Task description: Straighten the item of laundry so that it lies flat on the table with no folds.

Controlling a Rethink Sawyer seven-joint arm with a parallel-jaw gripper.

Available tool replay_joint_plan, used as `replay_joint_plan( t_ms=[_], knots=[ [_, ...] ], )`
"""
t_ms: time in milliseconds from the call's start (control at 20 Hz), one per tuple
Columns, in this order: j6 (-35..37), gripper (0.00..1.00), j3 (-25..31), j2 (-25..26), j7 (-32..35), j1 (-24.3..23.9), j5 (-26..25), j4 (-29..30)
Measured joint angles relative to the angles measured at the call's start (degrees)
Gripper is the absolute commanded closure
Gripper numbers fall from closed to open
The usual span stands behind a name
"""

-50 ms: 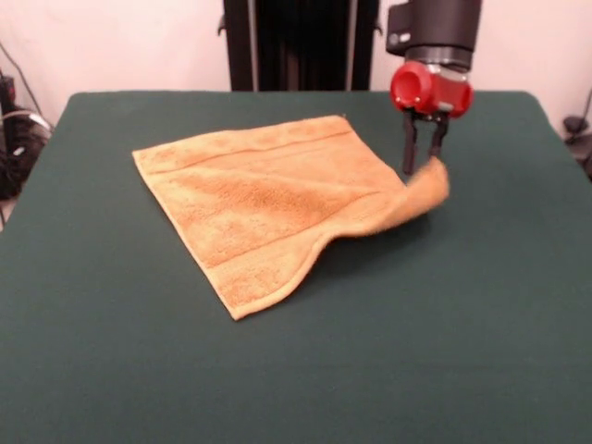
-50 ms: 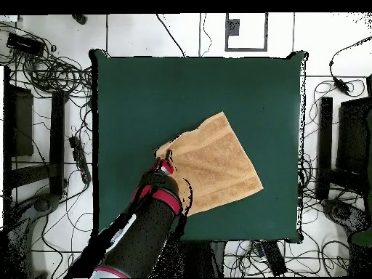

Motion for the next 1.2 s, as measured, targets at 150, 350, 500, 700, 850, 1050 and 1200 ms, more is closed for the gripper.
replay_joint_plan(
  t_ms=[150, 350, 500, 700, 850, 1050, 1200],
  knots=[
    [0.01, 0.00, 0.00, -0.01, 0.00, 0.00, 0.44, -0.54],
    [0.01, 0.00, 0.00, -0.01, 0.00, 0.00, 0.97, -1.16],
    [0.01, 0.00, 0.00, 0.00, 0.00, 0.06, 1.19, -1.61],
    [1.31, 0.00, 0.10, -0.52, 0.00, -0.07, 1.17, -2.00],
    [5.26, 0.00, 2.29, -3.50, 0.00, -2.25, 0.52, -1.66],
    [13.40, 0.00, 7.71, -10.73, 0.00, -8.90, -0.39, 0.46],
    [18.74, 0.00, 11.13, -15.37, -0.01, -14.13, -0.50, 2.11]
  ],
)
